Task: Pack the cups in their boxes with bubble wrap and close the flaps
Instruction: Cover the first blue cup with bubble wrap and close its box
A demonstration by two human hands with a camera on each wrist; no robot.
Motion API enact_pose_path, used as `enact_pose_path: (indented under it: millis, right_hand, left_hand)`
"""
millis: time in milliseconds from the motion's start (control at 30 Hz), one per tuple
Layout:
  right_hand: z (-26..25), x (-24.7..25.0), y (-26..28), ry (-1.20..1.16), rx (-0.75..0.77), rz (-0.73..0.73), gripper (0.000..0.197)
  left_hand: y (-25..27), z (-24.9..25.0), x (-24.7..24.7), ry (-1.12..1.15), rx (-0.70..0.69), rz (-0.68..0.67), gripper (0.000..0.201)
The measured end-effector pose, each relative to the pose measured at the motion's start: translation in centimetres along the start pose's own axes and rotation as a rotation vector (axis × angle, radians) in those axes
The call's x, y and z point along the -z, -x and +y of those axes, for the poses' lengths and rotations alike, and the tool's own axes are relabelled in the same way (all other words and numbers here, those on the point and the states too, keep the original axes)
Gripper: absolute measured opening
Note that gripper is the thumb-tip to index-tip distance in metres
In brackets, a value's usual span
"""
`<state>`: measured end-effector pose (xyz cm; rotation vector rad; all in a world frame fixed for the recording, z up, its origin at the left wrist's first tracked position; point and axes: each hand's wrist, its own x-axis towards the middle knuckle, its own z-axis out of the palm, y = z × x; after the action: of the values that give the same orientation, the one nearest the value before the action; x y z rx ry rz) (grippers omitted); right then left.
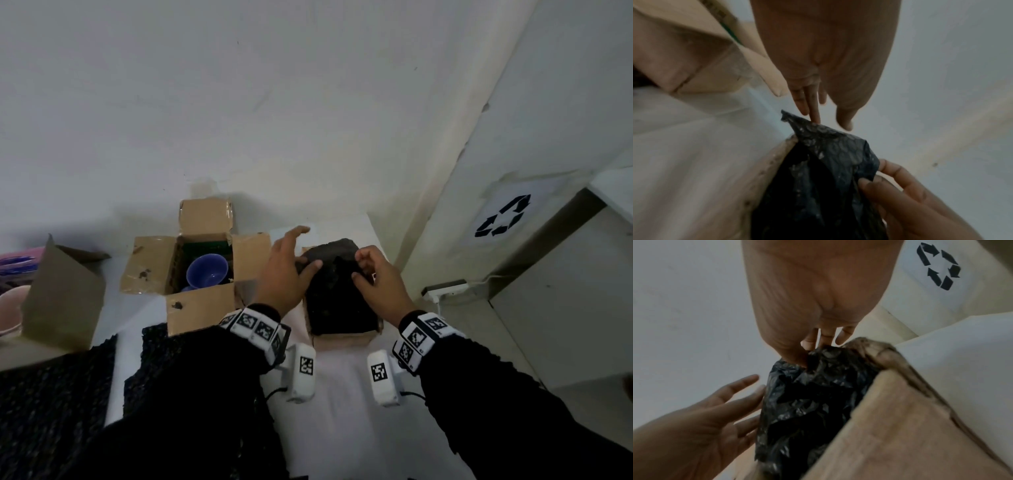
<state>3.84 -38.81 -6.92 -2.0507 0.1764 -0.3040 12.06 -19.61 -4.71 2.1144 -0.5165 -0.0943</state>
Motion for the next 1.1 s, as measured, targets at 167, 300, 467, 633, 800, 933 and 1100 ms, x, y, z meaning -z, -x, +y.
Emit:
enact_pose_path:
  millis: [167, 300, 467, 633, 800, 933, 1100]
  right_hand:
    - [-0.4, 0.3, 0.4, 0.372, 0.084, -0.067, 0.052]
    - [-0.1, -0.4, 0.6, 0.878, 0.271, -0.036, 0.023]
    - [-0.5, -0.5, 0.7, 0.887, 0.402, -0.213, 0.037]
    - [-1.8, -0.9, 0.2, 1.102, 0.275, -0.415, 0.039]
    - [-2.5, -2.2, -1.7, 1.224, 0.161, -0.542, 0.029]
    - [-2.4, -2.5, -2.7, 1.257, 0.134, -0.595, 0.035]
    - [-1.8, -1.8, -1.6, 1.162, 0.246, -0.438, 0.027]
  left_hand:
    - [0.1, 0.2, -1.5, -0.376, -0.166, -0.126, 0.024]
    - [1.7, -0.6, -2.6, -0.824, -0.354, -0.189, 0.019]
    - [1.3, -0.2, -1.9, -0.971, -0.449, -0.152, 0.029]
    - [1.8, -0.1, -1.1, -1.067, -0.461, -0.281, 0.038]
    - [1.4, 0.3, -1.0, -1.126, -0.462, -0.421, 0.031]
    - [1.4, 0.5, -1.2, -1.082, -0.484, -0.452, 0.04]
    - [1.7, -0.7, -1.7, -0.68, -0.43, -0.117, 0.037]
